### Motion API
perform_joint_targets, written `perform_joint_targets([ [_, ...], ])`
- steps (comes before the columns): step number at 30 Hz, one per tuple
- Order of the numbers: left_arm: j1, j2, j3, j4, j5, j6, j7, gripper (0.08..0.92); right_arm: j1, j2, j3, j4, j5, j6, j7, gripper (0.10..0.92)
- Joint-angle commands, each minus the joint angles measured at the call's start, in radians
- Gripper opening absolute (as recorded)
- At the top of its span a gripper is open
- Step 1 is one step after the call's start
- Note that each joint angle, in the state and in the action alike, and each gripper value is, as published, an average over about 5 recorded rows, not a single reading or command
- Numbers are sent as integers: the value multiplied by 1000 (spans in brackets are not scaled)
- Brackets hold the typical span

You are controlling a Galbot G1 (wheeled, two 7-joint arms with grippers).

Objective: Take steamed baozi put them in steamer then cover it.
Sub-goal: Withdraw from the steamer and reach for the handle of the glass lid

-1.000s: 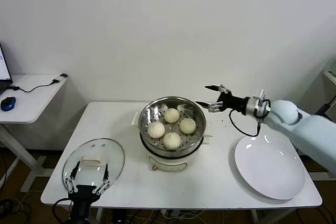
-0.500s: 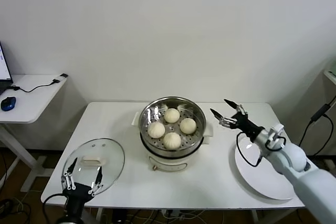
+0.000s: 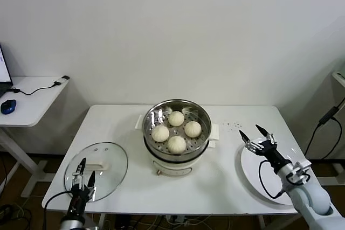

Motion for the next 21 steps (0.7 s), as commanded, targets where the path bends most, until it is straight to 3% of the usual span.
perform_joint_targets([
  [1, -130, 14, -18, 261, 252, -10, -122, 823, -100, 81, 109, -13, -100, 0, 10, 823],
  [21, -288, 55, 3, 369, 230, 30, -91, 823, -121, 120, 134, -40, -158, 28, 5, 823],
])
